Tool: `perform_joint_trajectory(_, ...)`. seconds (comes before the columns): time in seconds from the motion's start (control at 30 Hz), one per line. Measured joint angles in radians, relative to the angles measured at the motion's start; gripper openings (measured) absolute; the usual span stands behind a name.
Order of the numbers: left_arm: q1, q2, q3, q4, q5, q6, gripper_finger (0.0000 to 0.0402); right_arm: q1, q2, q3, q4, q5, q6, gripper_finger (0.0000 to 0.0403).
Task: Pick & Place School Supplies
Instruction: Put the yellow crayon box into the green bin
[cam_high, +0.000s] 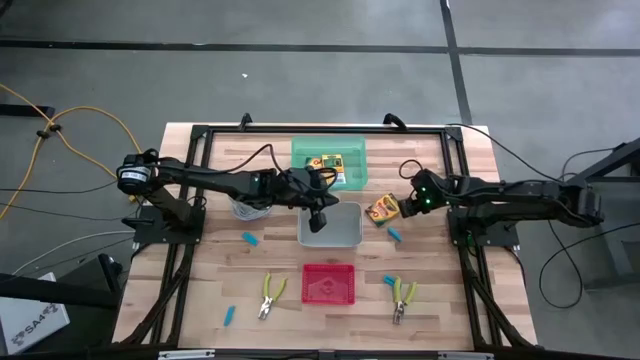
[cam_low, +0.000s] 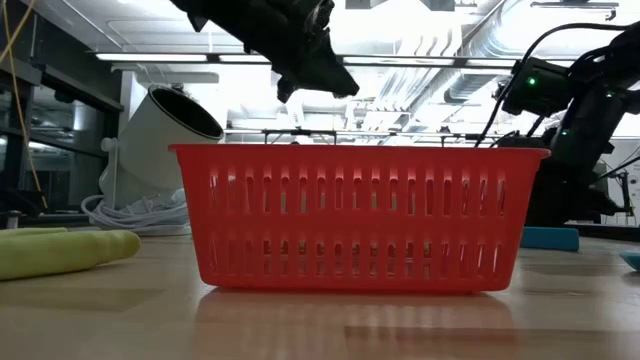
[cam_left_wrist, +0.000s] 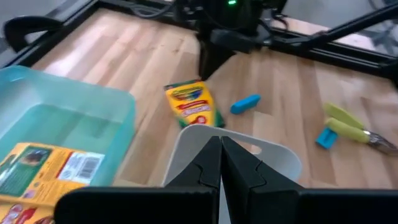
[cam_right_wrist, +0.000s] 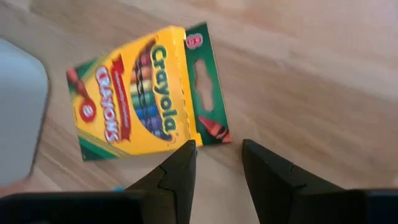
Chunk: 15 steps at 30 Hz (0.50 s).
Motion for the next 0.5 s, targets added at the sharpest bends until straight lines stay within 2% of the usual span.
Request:
perform_joint_trajectory(0.23,0.000,0.052,0.007,0.094,0.122,0.049,0.0001,0.000,-0.001,0.000,0.070,0.006,-0.025,0.0123)
perform_joint_trajectory(0.5,0.039,0.120,0.039,0.118,0.169,0.072,0.0001,0.000,-0.001,0.001,0.106,-0.002,-0.056,0.0123)
